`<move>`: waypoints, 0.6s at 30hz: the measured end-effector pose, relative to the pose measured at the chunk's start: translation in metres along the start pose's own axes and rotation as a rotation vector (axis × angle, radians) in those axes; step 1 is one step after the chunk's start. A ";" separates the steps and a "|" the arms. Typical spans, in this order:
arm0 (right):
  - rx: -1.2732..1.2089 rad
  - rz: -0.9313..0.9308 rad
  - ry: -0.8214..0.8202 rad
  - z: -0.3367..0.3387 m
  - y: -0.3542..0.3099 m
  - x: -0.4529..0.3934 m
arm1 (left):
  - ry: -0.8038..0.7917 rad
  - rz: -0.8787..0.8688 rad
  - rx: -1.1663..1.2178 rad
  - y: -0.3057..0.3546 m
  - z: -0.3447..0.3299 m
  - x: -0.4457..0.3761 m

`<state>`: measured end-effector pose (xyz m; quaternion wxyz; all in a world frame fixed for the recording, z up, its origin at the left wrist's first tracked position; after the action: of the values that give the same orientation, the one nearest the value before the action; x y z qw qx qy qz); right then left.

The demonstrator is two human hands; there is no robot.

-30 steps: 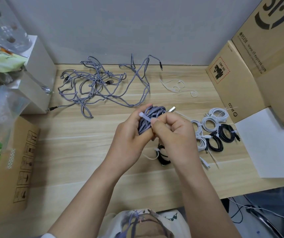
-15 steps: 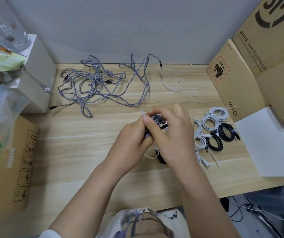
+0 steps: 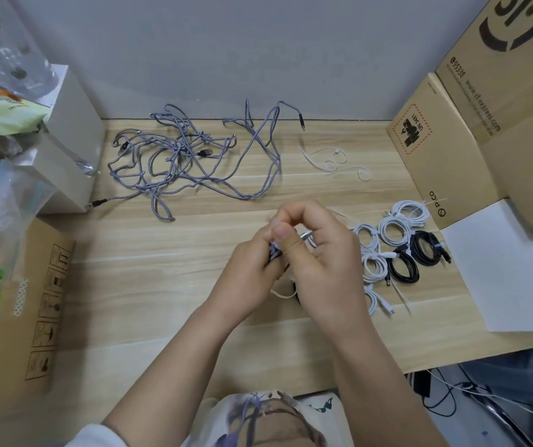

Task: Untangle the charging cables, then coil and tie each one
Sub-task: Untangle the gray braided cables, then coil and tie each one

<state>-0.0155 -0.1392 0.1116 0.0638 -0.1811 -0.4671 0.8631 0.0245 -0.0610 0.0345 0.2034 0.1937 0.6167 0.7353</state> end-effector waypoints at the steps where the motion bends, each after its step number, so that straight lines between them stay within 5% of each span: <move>1: -0.126 -0.040 -0.038 -0.002 0.000 0.001 | 0.009 0.032 0.037 -0.003 0.001 -0.001; 7: -0.453 -0.158 -0.163 -0.019 0.000 0.010 | 0.035 0.156 0.329 -0.008 0.010 -0.007; 12: -0.843 -0.211 -0.212 -0.006 0.004 0.003 | -0.150 0.268 0.796 0.009 0.014 -0.002; 18: -1.129 -0.151 -0.119 0.008 0.013 -0.011 | -0.122 0.323 1.074 0.020 0.015 0.000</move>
<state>-0.0076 -0.1551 0.1075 -0.0080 -0.1043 -0.8701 0.4816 0.0316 -0.0514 0.0566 -0.0037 0.4041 0.8540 0.3276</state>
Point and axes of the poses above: each hand's wrist, its own x-axis away from the middle knuckle, its own z-axis out of the back of the hand, y = z × x, the point moved 4 cm from there along -x, towards the middle knuckle, and after that the axes turned 13 degrees about x, right-handed, at the moved point
